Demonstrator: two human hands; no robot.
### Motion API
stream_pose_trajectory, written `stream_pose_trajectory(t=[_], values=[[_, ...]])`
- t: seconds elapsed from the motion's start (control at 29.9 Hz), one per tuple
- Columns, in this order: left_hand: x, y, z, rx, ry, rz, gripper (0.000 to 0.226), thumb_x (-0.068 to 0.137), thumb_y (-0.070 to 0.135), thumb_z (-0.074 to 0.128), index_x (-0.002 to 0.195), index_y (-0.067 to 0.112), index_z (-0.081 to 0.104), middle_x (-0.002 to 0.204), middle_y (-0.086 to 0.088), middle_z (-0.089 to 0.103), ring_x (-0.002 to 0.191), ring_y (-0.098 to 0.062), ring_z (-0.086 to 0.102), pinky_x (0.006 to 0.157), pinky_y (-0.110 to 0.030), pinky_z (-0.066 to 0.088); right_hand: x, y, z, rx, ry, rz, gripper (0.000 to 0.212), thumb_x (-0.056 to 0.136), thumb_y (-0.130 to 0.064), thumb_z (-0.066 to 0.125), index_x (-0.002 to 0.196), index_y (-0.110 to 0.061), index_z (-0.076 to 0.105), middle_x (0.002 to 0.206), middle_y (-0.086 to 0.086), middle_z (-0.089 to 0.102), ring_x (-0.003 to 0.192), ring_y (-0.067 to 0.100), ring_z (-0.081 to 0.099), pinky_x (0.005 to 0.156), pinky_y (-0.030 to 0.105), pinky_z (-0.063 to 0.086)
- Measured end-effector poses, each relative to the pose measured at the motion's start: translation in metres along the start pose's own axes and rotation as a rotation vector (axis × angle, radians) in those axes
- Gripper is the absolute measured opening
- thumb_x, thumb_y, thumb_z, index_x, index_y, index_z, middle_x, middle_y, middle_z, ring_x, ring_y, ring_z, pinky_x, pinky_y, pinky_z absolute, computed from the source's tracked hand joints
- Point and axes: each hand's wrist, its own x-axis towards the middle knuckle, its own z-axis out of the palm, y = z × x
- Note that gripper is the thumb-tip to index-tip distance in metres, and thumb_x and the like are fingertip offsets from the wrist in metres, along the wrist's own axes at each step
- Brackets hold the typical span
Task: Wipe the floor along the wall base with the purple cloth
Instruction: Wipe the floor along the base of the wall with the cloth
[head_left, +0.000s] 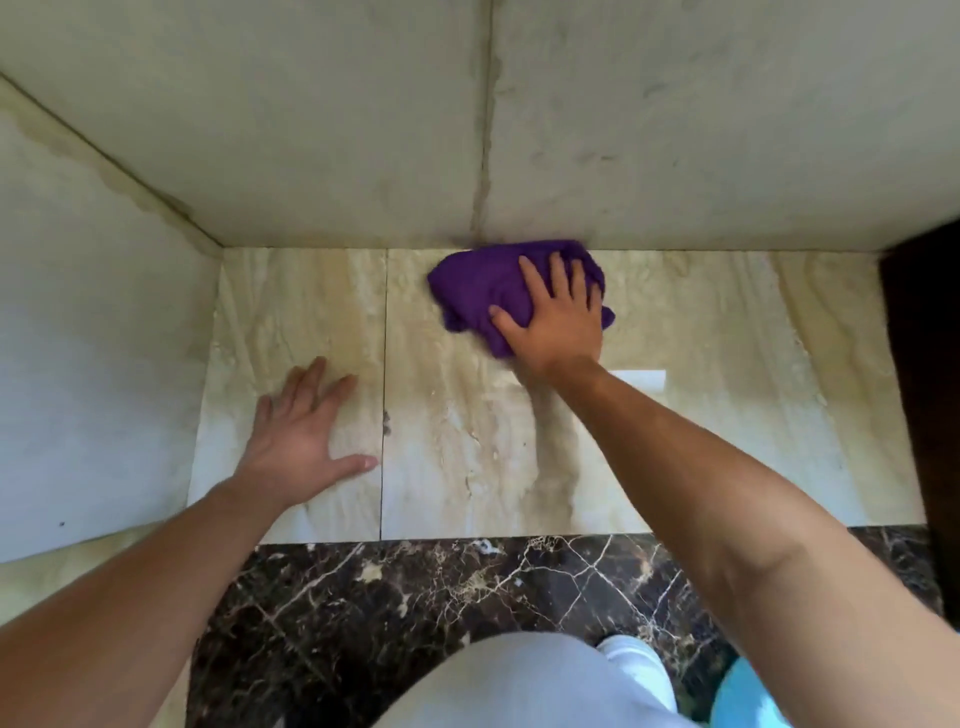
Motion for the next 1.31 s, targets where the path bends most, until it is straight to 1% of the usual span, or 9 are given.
stream_pose_trajectory(t=[0.17, 0.27, 0.33, 0.47, 0.6, 0.74, 0.87, 1.11, 1.31], values=[[-0.011, -0.011, 0.015, -0.033, -0.038, 0.002, 0.126, 0.066, 0.086, 0.057, 0.155, 0.036, -0.017, 0.160, -0.001, -0.036, 0.149, -0.025, -0.028, 0.122, -0.058, 0.001, 0.021, 0.117, -0.037, 0.000, 0.023, 0.322, 0.086, 0.085, -0.076, 0.033, 0.159, -0.033, 0.021, 0.170, 0.009, 0.012, 0.156, 0.035, 0.008, 0.124, 0.056, 0.009], [-0.009, -0.008, 0.015, -0.039, -0.065, 0.005, 0.129, 0.064, 0.087, 0.057, 0.153, 0.036, -0.021, 0.158, -0.002, -0.040, 0.148, -0.026, -0.032, 0.121, -0.058, -0.002, 0.019, 0.081, -0.027, 0.066, 0.071, 0.385, 0.089, 0.083, -0.072, 0.032, 0.159, -0.027, 0.025, 0.169, 0.012, 0.013, 0.155, 0.036, 0.008, 0.124, 0.056, 0.006], [-0.009, -0.011, 0.015, -0.045, -0.079, 0.007, 0.129, 0.064, 0.087, 0.057, 0.153, 0.036, -0.021, 0.157, -0.002, -0.041, 0.147, -0.026, -0.032, 0.120, -0.057, -0.003, 0.009, 0.013, -0.002, 0.056, 0.068, 0.250, 0.087, 0.085, -0.071, 0.040, 0.158, -0.025, 0.027, 0.167, 0.017, 0.016, 0.155, 0.037, 0.010, 0.124, 0.055, 0.005], [-0.007, -0.017, 0.009, -0.121, -0.108, 0.011, 0.124, 0.065, 0.082, 0.064, 0.156, 0.040, -0.009, 0.161, 0.002, -0.032, 0.150, -0.021, -0.025, 0.123, -0.054, 0.000, -0.006, -0.111, 0.033, 0.014, -0.114, -0.097, 0.092, 0.081, -0.077, 0.043, 0.159, -0.031, 0.022, 0.167, 0.020, 0.011, 0.155, 0.040, 0.007, 0.124, 0.055, 0.001], [-0.006, -0.022, 0.006, -0.196, -0.120, 0.014, 0.117, 0.067, 0.077, 0.068, 0.156, 0.044, 0.001, 0.163, 0.007, -0.028, 0.150, -0.017, -0.024, 0.123, -0.050, -0.001, 0.004, -0.082, 0.015, -0.061, -0.181, -0.237, 0.090, 0.080, -0.085, 0.034, 0.157, -0.042, 0.018, 0.170, 0.006, 0.011, 0.156, 0.033, 0.006, 0.125, 0.052, 0.005], [-0.008, -0.021, 0.015, -0.162, -0.072, 0.033, 0.121, 0.064, 0.081, 0.064, 0.156, 0.044, -0.005, 0.161, 0.005, -0.032, 0.148, -0.020, -0.030, 0.121, -0.054, -0.005, 0.009, 0.029, -0.017, -0.052, -0.061, 0.105, 0.085, 0.085, -0.082, 0.034, 0.158, -0.040, 0.018, 0.170, 0.004, 0.011, 0.156, 0.032, 0.007, 0.126, 0.052, 0.007], [-0.007, -0.022, 0.023, -0.205, -0.020, 0.036, 0.122, 0.061, 0.085, 0.061, 0.156, 0.044, -0.004, 0.162, 0.006, -0.032, 0.147, -0.019, -0.032, 0.121, -0.055, -0.009, 0.011, 0.042, -0.023, 0.071, 0.038, 0.405, 0.086, 0.087, -0.073, 0.034, 0.160, -0.029, 0.020, 0.170, 0.011, 0.008, 0.156, 0.038, 0.003, 0.124, 0.057, 0.003], [-0.024, -0.025, 0.029, -0.178, 0.065, 0.051, 0.104, 0.078, 0.067, 0.064, 0.158, 0.036, 0.006, 0.166, 0.002, -0.020, 0.152, -0.022, -0.021, 0.124, -0.053, -0.001, -0.001, -0.140, 0.047, 0.114, 0.061, 0.090, 0.087, 0.086, -0.069, 0.043, 0.158, -0.023, 0.026, 0.167, 0.019, 0.013, 0.155, 0.037, 0.005, 0.124, 0.055, 0.001], [-0.095, -0.047, 0.068, -0.104, 0.048, 0.002, 0.088, 0.090, 0.056, 0.053, 0.157, 0.037, -0.002, 0.164, 0.007, -0.027, 0.150, -0.018, -0.027, 0.124, -0.055, 0.003, -0.010, -0.213, 0.076, 0.039, 0.047, -0.318, 0.081, 0.087, -0.069, 0.038, 0.154, -0.025, 0.036, 0.162, 0.021, 0.028, 0.151, 0.041, 0.021, 0.125, 0.055, 0.007]])
